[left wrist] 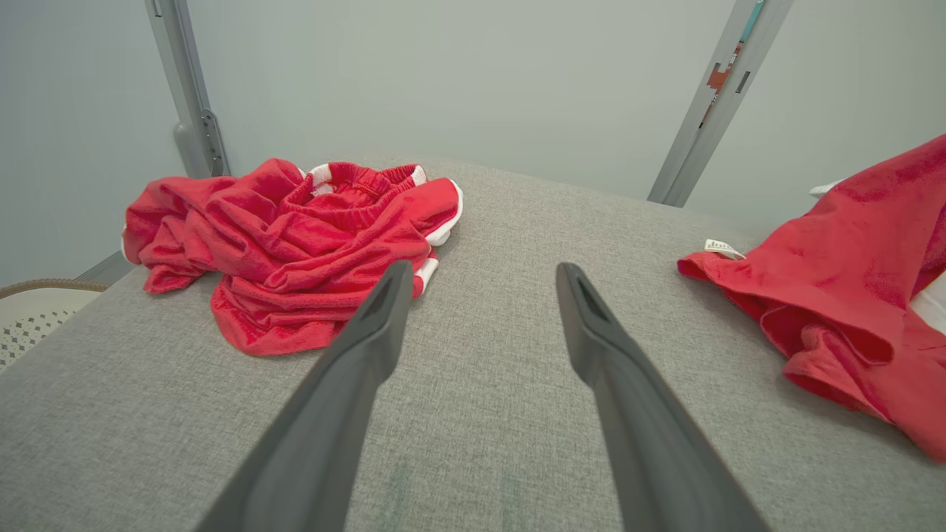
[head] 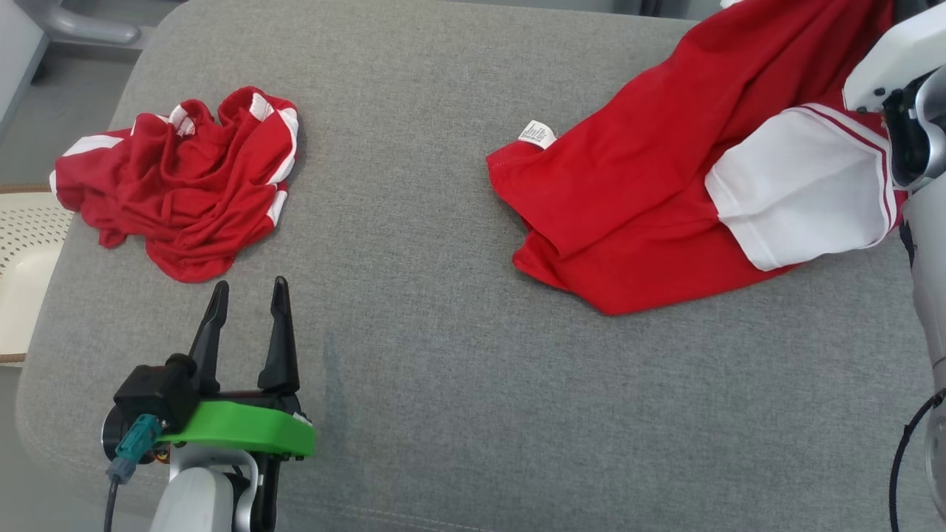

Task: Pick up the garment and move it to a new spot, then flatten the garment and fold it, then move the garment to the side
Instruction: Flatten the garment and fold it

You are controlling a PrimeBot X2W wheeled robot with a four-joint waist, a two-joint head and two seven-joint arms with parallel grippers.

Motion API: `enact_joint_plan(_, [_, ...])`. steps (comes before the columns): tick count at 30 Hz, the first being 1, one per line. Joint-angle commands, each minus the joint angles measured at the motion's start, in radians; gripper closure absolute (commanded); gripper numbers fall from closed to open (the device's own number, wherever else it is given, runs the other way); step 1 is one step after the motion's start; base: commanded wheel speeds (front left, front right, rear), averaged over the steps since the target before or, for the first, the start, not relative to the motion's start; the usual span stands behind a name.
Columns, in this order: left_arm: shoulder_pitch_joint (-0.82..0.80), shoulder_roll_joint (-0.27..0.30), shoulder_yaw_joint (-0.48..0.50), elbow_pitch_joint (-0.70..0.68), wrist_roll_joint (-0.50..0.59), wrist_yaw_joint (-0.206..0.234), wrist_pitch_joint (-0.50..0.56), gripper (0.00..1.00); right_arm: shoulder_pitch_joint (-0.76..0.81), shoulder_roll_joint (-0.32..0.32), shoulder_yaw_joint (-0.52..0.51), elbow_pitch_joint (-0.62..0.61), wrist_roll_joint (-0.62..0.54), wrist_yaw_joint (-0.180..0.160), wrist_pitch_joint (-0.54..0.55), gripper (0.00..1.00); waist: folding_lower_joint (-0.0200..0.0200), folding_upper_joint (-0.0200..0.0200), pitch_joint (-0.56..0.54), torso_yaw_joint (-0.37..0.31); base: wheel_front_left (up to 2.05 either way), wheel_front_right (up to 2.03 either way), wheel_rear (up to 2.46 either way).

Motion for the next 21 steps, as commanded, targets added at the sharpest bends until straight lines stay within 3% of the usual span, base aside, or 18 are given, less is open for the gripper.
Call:
enact_joint_plan(1, [-0.009,0.004,0.001,0.002,-0.003,-0.001,0.000,0.00,0.007,-0.019,-0.005,0.038,0.005,0.000,0.019,0.63,0.0000,0.0000,0.000,0.002,0.00,0.00,0.00])
enact_joint_plan(2, [-0.009,0.004,0.000,0.002,-0.006,-0.001,0.000,0.00,0.010,-0.028,-0.016,0.059,0.002,0.000,0.023,0.00,0.0000,0.0000,0.001,0.002,0.00,0.00,0.00])
enact_joint_plan(7, [-0.014,0.003,-0.003,0.007,-0.012,-0.001,0.000,0.00,0.040,-0.067,-0.099,0.200,-0.048,0.000,0.074,0.00,0.0000,0.0000,-0.002,-0.004,0.00,0.00,0.00])
enact_joint_plan(12, [0.004,0.004,0.010,0.010,-0.001,-0.001,0.000,0.00,0.066,-0.089,-0.160,0.264,-0.146,0.000,0.106,0.00,0.0000,0.0000,-0.023,-0.027,0.00,0.00,0.00])
enact_joint_plan(17, [0.025,0.004,0.019,0.013,0.008,-0.001,0.000,0.00,0.110,-0.035,-0.145,0.237,-0.213,0.000,0.103,0.00,0.0000,0.0000,-0.061,-0.059,0.00,0.00,0.00])
enact_joint_plan(21, [0.040,0.003,0.029,0.015,0.011,-0.001,0.000,0.00,0.151,0.043,-0.052,0.189,-0.203,0.000,0.115,0.00,0.0000,0.0000,-0.086,-0.083,0.00,0.00,0.00])
